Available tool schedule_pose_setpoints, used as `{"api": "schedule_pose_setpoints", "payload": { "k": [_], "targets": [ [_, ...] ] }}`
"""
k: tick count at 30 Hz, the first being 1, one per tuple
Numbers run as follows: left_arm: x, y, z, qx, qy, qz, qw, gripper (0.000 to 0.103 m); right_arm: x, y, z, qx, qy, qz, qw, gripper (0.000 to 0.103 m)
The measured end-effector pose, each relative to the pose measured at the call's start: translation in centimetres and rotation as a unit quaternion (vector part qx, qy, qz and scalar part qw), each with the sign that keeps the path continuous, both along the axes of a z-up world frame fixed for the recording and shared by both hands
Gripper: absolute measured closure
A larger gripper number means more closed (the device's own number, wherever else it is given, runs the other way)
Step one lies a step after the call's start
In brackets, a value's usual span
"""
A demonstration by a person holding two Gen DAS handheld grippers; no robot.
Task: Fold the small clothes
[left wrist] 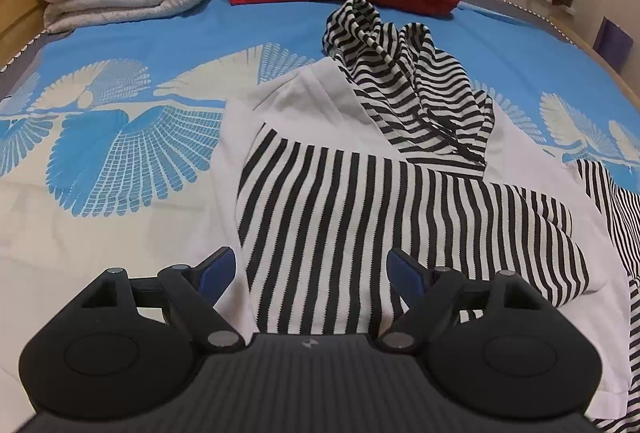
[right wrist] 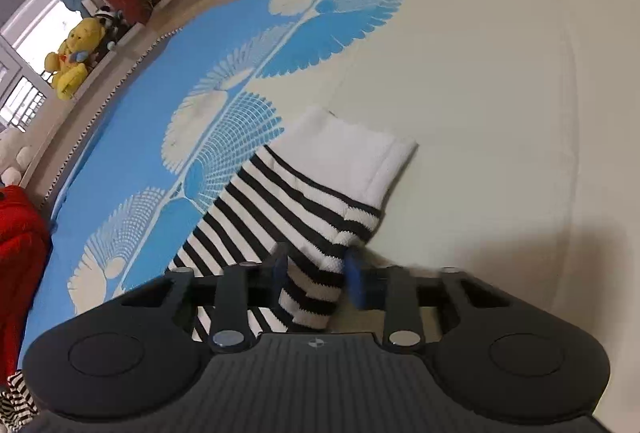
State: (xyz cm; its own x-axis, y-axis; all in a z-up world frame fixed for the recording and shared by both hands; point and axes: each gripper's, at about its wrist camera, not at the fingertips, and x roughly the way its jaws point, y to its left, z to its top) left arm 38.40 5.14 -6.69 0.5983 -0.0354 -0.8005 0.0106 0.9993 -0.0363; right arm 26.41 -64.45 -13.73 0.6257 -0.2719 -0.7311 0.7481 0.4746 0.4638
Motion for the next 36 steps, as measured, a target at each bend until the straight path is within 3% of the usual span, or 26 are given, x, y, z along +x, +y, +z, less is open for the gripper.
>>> {"api": "schedule_pose_setpoints", "payload": {
  "k": [1, 3, 5, 9, 11, 13, 15, 17, 19, 21, 23, 25, 27, 30, 32, 36],
  "targets": [
    [0.0, 0.1, 0.1, -0.002, 0.0, 0.003, 1.0, 0.016, 0.1, 0.0, -0.1, -0.003, 0.001, 0.0, 1.0, 0.098],
    [0.1, 0.5, 0.2, -0.005, 0.0, 0.009, 0.9999, 0.016, 0.2, 0.7, 0.8, -0.021, -0.001, -0.012, 1.0, 0.098],
    [0.2, 1.0, 0.3, -0.005, 0.002, 0.018, 0.9998, 0.016, 1.1, 2.4, 3.2, -0.071, -0.015, 0.001, 0.997, 0.098],
    [0.4, 2.9, 0.9, -0.019, 0.003, 0.05, 0.9986, 0.016, 3.6, 10.7, 9.7, -0.182, -0.074, 0.116, 0.974, 0.098],
    [0.4, 4.0, 1.2, -0.028, 0.002, 0.069, 0.9972, 0.016, 4.5, 17.3, 12.6, -0.209, -0.121, 0.208, 0.948, 0.098],
    [0.5, 5.3, 1.6, -0.036, 0.001, 0.091, 0.9952, 0.017, 4.9, 24.7, 14.4, -0.215, -0.169, 0.309, 0.911, 0.098],
    [0.5, 6.2, 1.9, -0.046, 0.0, 0.106, 0.9933, 0.017, 5.5, 31.0, 14.8, -0.184, -0.195, 0.408, 0.872, 0.097],
    [0.6, 6.8, 2.1, -0.057, 0.002, 0.114, 0.9919, 0.017, 5.9, 37.2, 14.1, -0.112, -0.195, 0.509, 0.831, 0.096],
    [0.6, 7.0, 2.2, -0.065, 0.004, 0.113, 0.9914, 0.018, 6.0, 40.6, 13.4, -0.07, -0.165, 0.555, 0.812, 0.095],
    [0.6, 6.9, 2.2, -0.067, 0.006, 0.106, 0.9921, 0.021, 5.9, 42.1, 13.0, -0.041, -0.119, 0.555, 0.823, 0.093],
    [0.6, 6.7, 2.1, -0.074, 0.009, 0.098, 0.9924, 0.03, 5.7, 41.2, 13.1, -0.018, -0.09, 0.523, 0.847, 0.088],
    [0.6, 6.5, 1.8, -0.092, 0.015, 0.09, 0.9915, 0.048, 5.6, 39.5, 13.5, -0.009, -0.07, 0.476, 0.877, 0.078],
    [0.6, 5.7, 1.5, -0.11, 0.022, 0.072, 0.9911, 0.063, 5.3, 37.7, 13.5, -0.006, -0.061, 0.436, 0.898, 0.074],
    [0.4, 2.8, 1.1, -0.124, 0.027, 0.001, 0.9919, 0.063, 4.1, 35.9, 11.9, -0.013, -0.057, 0.401, 0.914, 0.073],
    [0.0, 0.1, 1.1, -0.128, 0.025, -0.057, 0.9898, 0.063, 4.2, 35.2, 9.9, -0.002, -0.021, 0.38, 0.925, 0.071],
    [-0.7, -4.2, -0.1, -0.131, 0.038, -0.134, 0.9816, 0.059, 5.0, 34.6, 7.6, 0.02, 0.029, 0.371, 0.928, 0.07]
  ]
}}
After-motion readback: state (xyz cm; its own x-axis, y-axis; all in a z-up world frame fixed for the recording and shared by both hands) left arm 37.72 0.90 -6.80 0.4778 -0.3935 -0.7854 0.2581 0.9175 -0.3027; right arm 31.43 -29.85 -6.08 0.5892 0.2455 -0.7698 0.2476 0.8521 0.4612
